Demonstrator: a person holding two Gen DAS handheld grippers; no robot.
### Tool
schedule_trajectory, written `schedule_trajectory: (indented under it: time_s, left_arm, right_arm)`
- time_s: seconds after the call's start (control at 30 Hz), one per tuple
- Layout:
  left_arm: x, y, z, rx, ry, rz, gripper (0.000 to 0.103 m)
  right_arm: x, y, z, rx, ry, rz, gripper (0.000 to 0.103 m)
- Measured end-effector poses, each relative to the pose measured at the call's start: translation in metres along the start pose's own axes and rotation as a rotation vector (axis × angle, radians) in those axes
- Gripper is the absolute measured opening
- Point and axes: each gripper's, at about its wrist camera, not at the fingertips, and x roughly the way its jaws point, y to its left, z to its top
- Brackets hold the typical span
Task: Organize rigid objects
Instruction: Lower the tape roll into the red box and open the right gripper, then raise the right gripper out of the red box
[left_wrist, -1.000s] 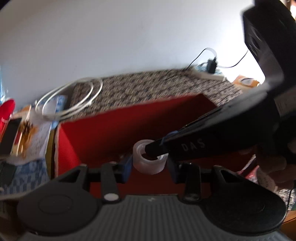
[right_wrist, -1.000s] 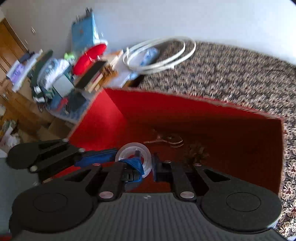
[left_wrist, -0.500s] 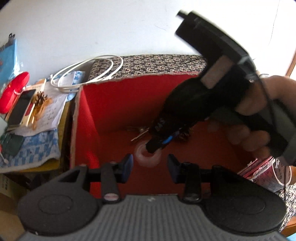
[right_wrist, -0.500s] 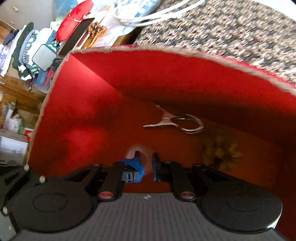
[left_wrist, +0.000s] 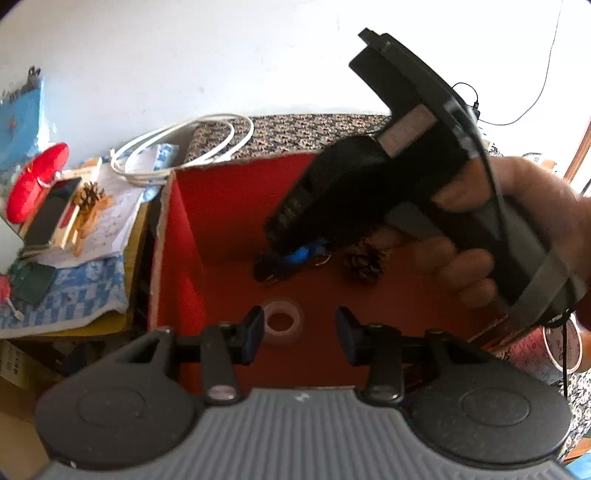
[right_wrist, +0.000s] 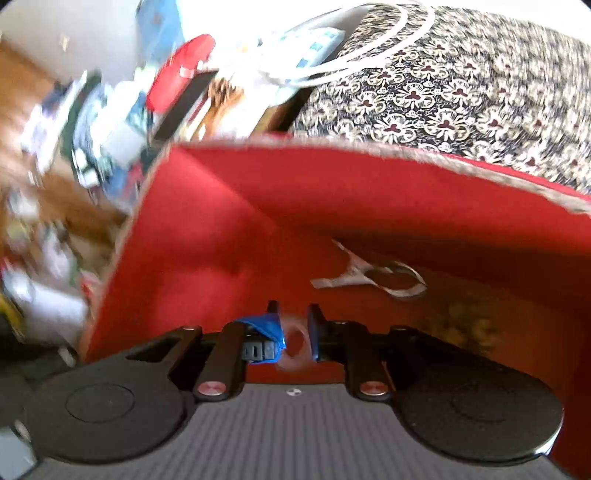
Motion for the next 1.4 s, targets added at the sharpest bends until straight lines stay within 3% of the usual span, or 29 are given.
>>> schedule_trajectory:
  time_s: [0.1, 0.3, 0.4, 0.5, 0.6, 0.83, 1.07, 1.23, 1.4]
  left_arm:
    - [-0.012, -0.003, -0.001, 0.013, -0.025, -0.004, 0.05]
    - [-0.021, -0.004, -0.007, -0.004, -0.03, -0.029, 0.053]
    - [-0.021, -0.001, -0.007, -0.016, -0.028, -0.025, 0.053]
    - [-0.023, 0.001, -0.006, -0.03, -0.03, -0.017, 0.053]
    - [-0.027, 0.002, -0.005, -0.037, -0.043, 0.0, 0.055]
    - [-0.035, 0.002, 0.005, -0.067, -0.06, 0.047, 0.06]
    - [-0.039, -0.016, 0.016, -0.02, -0.03, 0.154, 0.066]
    - [-0.041, -0.029, 0.015, 0.02, -0.005, 0.224, 0.067]
    - [-0.046, -0.033, 0.01, 0.028, 0.008, 0.27, 0.067]
  right_arm:
    - [0.004, -0.001, -0.012, -0.091, 0.133, 0.03, 0.0]
    - [0.02, 0.006, -0.007, -0.09, 0.169, 0.044, 0.0]
    - [0.021, 0.002, 0.0, 0.003, 0.056, 0.042, 0.001]
    - [0.006, -0.014, 0.004, 0.139, -0.077, 0.162, 0.002]
    - [-0.014, -0.015, -0.002, 0.171, -0.138, 0.175, 0.002]
    - [-0.061, 0.008, -0.045, 0.175, -0.348, 0.074, 0.003]
    - [-0.084, 0.027, -0.09, 0.144, -0.514, -0.128, 0.003]
    - [-0.108, 0.028, -0.126, 0.202, -0.593, -0.131, 0.003]
    - [-0.126, 0.044, -0.152, 0.208, -0.674, -0.196, 0.004]
